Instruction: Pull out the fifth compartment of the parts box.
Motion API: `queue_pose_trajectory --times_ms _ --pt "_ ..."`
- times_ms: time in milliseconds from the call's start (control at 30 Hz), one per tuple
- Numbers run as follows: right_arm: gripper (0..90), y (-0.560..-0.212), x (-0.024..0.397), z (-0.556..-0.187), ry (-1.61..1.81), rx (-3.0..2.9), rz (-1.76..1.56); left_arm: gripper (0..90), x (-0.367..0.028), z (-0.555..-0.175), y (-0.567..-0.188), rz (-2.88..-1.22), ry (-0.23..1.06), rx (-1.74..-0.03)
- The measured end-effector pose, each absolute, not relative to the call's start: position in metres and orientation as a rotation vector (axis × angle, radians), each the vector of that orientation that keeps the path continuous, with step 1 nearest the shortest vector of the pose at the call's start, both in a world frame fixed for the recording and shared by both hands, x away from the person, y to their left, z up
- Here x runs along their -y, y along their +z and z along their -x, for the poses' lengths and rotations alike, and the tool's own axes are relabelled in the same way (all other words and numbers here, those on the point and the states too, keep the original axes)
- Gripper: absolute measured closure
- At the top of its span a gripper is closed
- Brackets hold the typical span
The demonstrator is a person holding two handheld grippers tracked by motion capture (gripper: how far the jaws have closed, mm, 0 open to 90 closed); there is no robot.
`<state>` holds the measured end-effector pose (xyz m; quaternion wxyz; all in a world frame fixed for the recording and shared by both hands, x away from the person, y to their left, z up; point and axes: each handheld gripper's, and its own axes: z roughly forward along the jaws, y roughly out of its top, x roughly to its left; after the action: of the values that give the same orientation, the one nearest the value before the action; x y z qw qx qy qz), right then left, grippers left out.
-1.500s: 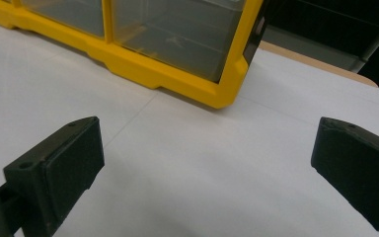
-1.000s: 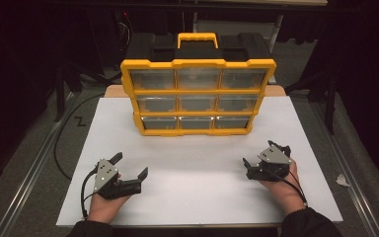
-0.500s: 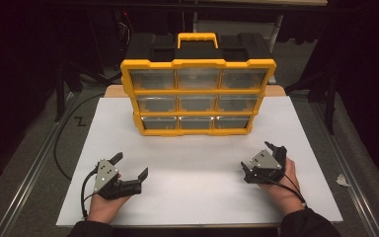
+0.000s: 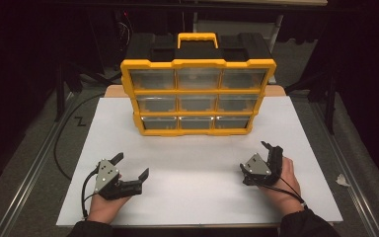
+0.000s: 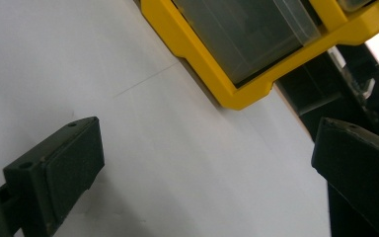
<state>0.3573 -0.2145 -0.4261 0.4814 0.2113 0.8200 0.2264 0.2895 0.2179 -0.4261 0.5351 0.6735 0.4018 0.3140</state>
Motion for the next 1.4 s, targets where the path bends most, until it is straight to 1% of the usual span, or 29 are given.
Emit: queue_pose_trajectory --times_ms 633,1400 --pt "0.7 -0.424 0.199 -0.345 0.308 -1.962 -0.232 1.1 -0.218 -0.289 -0.426 -1.603 0.746 -0.955" --pt "1.0 -0.427 0.191 -0.340 0.157 -1.918 -0.073 1.6 -0.216 -0.290 -0.427 -1.627 0.753 -0.944"
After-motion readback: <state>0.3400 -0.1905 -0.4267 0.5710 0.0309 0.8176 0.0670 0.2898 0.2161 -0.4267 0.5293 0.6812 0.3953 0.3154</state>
